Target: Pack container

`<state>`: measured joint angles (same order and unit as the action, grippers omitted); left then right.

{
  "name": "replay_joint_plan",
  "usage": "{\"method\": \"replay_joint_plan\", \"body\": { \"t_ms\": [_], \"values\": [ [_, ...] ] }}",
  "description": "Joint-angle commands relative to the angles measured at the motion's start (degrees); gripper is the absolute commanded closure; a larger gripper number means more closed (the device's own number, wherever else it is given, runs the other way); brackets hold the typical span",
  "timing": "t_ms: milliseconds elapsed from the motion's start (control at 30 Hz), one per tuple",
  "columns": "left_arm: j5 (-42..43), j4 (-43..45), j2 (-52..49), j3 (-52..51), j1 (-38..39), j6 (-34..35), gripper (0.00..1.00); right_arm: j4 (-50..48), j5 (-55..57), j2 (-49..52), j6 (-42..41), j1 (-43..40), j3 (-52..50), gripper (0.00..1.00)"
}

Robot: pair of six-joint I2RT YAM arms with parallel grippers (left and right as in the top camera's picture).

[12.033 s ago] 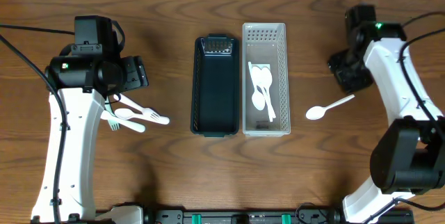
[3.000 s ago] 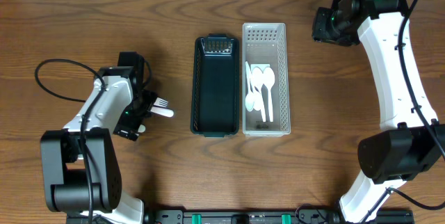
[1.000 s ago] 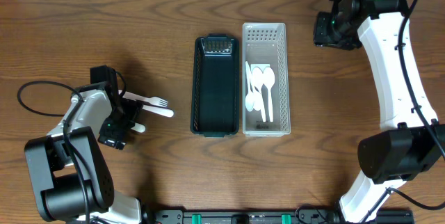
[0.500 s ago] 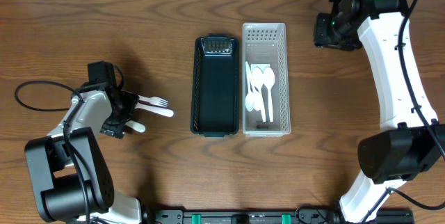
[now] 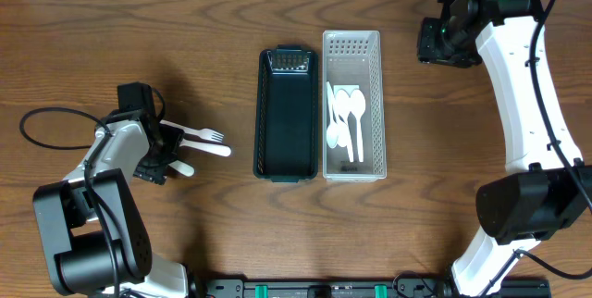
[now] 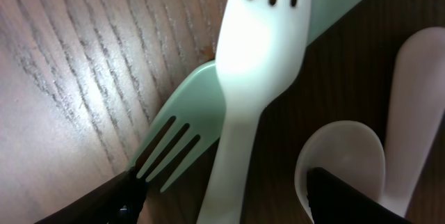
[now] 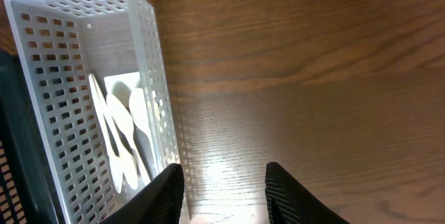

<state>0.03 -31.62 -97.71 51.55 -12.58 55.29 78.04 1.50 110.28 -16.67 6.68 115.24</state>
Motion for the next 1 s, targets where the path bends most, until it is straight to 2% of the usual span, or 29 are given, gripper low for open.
{"method": "replay_joint_plan", "body": {
  "t_ms": [0,233,500,767,900,967],
  "values": [
    [0.81,-1.38,-1.29,-1.05,0.13,0.11,0.22,0.07,0.61,0.46,0.90,-0.90,0.15,0.59],
    [0.61,-3.10,-1.29,-1.05,0.13,0.09,0.21,0.20,0.61,0.46,0.90,-1.11,0.15,0.59],
    [-1.25,-9.84,-1.29,-1.05,-0.11,2.34,0.21,0.20,0.61,0.46,0.90,-1.14,0.15,0.59],
    [-2.25,-9.42,-1.29,-1.09,-0.37,2.43,0.21,0.57,0.61,0.46,0.90,-1.14,0.15,0.59],
    [-2.23,-8.13,-1.29,-1.09,-0.37,2.45,0.23,0.70,0.61,0.46,0.90,-1.14,0.15,0.59],
    [-2.23,-7.61,-1.29,-1.09,-0.37,2.43,0.29,0.81,0.61,0.46,0.90,-1.14,0.15,0.59]
  ]
}}
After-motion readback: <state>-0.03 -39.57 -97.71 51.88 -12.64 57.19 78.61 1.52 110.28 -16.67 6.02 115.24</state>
